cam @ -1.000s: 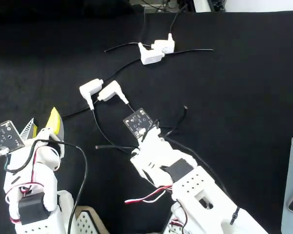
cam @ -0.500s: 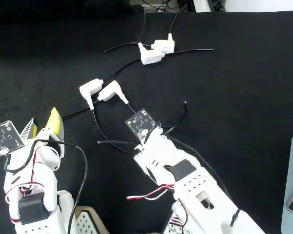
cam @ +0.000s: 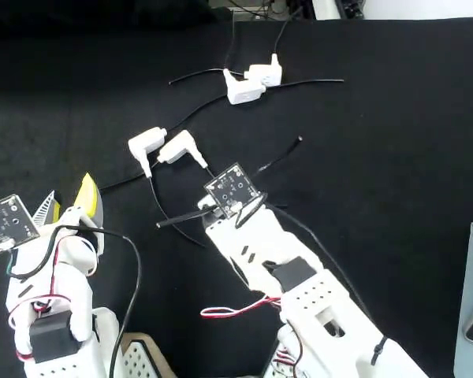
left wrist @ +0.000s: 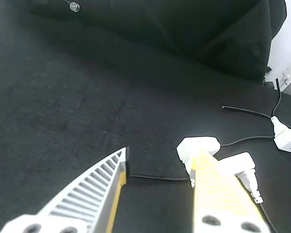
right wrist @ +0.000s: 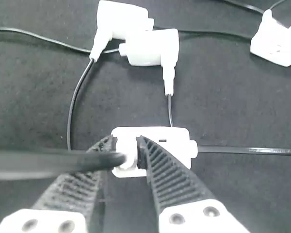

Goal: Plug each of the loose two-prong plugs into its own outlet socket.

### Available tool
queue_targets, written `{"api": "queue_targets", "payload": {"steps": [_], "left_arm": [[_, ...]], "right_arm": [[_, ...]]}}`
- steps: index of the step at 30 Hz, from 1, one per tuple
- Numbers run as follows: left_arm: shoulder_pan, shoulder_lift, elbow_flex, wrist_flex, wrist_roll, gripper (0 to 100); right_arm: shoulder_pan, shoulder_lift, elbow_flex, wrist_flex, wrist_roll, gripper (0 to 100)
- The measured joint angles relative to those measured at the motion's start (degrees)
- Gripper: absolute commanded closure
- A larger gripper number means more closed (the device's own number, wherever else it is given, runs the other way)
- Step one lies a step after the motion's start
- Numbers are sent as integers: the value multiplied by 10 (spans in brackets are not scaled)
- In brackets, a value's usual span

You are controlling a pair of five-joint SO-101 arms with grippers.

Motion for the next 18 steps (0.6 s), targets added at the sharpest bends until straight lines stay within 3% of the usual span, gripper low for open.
{"api": "queue_targets", "payload": {"steps": [6, 18], "left_arm": [[0, 0, 0, 0, 0, 784], [0, 0, 0, 0, 0, 784]], "right_arm": [[0, 2, -38, -7, 0, 801], [-10, 164, -149, 25, -56, 848]]}}
